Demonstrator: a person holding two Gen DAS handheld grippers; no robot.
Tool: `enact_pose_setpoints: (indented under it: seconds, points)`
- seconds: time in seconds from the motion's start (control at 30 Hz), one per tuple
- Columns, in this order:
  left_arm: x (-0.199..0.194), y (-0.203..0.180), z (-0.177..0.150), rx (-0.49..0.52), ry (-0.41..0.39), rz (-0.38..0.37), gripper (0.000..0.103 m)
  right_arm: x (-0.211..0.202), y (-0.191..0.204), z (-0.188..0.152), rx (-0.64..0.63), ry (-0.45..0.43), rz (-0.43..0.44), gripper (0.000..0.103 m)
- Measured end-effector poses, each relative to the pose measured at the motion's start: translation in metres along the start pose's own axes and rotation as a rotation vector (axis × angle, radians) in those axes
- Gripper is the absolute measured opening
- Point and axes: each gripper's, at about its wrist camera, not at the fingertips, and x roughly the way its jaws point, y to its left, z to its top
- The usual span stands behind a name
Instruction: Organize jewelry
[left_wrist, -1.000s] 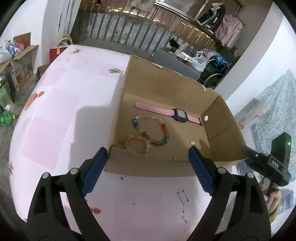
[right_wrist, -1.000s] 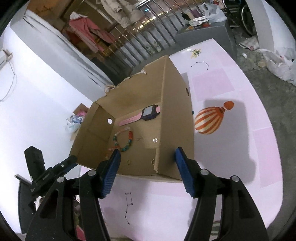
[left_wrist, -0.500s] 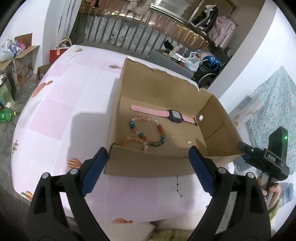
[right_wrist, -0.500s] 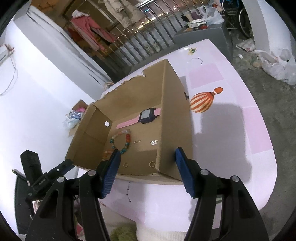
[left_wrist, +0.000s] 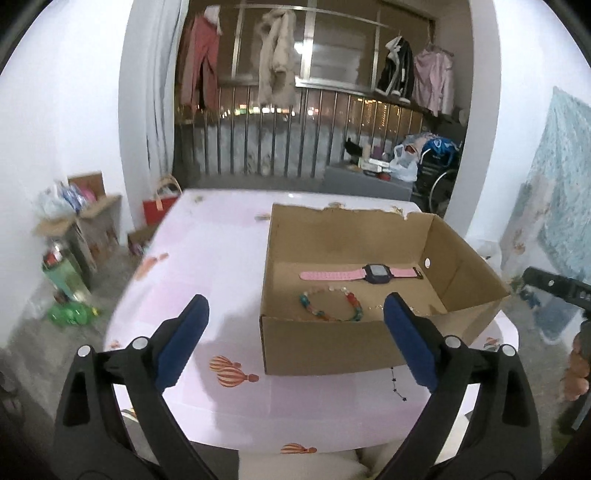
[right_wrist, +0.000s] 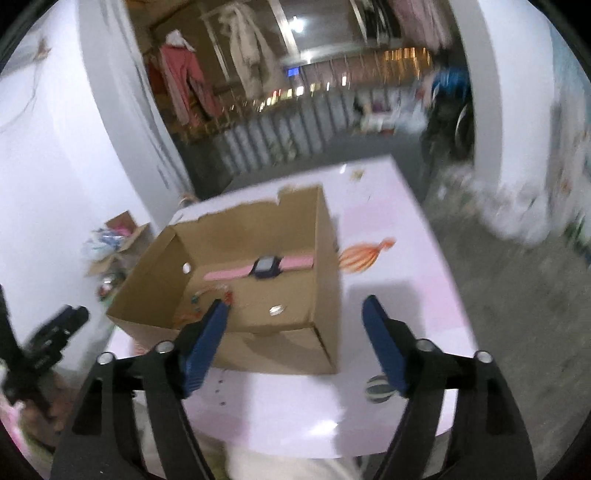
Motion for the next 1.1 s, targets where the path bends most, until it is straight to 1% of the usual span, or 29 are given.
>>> enact_pose_setpoints:
  seconds: [0.03,0.07,0.13,0.23,0.33,0.5,0.6,0.67,0.77,0.93,1.03,1.1]
  points:
    - [-0.003,-0.004,0.0,0.013,-0.007,0.006,0.094,-0.005,0.005,-0.001,-0.022,-0.024,-0.023,0.088]
    - [-0.007,-0.01,0.0,0.035,-0.017,0.017,0.095,-0.012,0.013,-0.004,-0.056,-0.057,-0.054,0.09]
    - [-0.011,-0.018,-0.002,0.063,-0.022,0.027,0.095,-0.02,0.025,-0.007,-0.104,-0.097,-0.086,0.095]
    - [-0.015,-0.028,-0.005,0.079,-0.016,0.019,0.095,-0.029,0.038,-0.01,-0.138,-0.141,-0.117,0.097]
    - [-0.02,-0.033,-0.008,0.069,-0.013,-0.006,0.095,-0.037,0.049,-0.012,-0.159,-0.182,-0.149,0.097]
    - [-0.019,-0.033,-0.009,0.056,0.011,0.033,0.095,-0.042,0.059,-0.014,-0.19,-0.196,-0.166,0.097]
    - [-0.022,-0.035,-0.007,0.063,-0.009,0.064,0.095,-0.044,0.062,-0.014,-0.196,-0.193,-0.152,0.097]
    - [-0.025,-0.035,-0.004,0.078,-0.022,0.066,0.095,-0.044,0.061,-0.012,-0.177,-0.186,-0.136,0.097]
    - [-0.026,-0.035,0.002,0.082,-0.024,0.082,0.095,-0.048,0.058,-0.005,-0.129,-0.21,-0.12,0.097]
    - [-0.022,-0.03,0.014,0.065,-0.005,0.099,0.095,-0.056,0.059,0.007,-0.126,-0.252,-0.142,0.097]
    - [-0.019,-0.031,0.016,0.083,0.002,0.117,0.095,-0.056,0.059,0.01,-0.118,-0.253,-0.149,0.097]
    - [-0.013,-0.032,0.013,0.08,0.027,0.117,0.095,-0.055,0.059,0.008,-0.11,-0.25,-0.173,0.097]
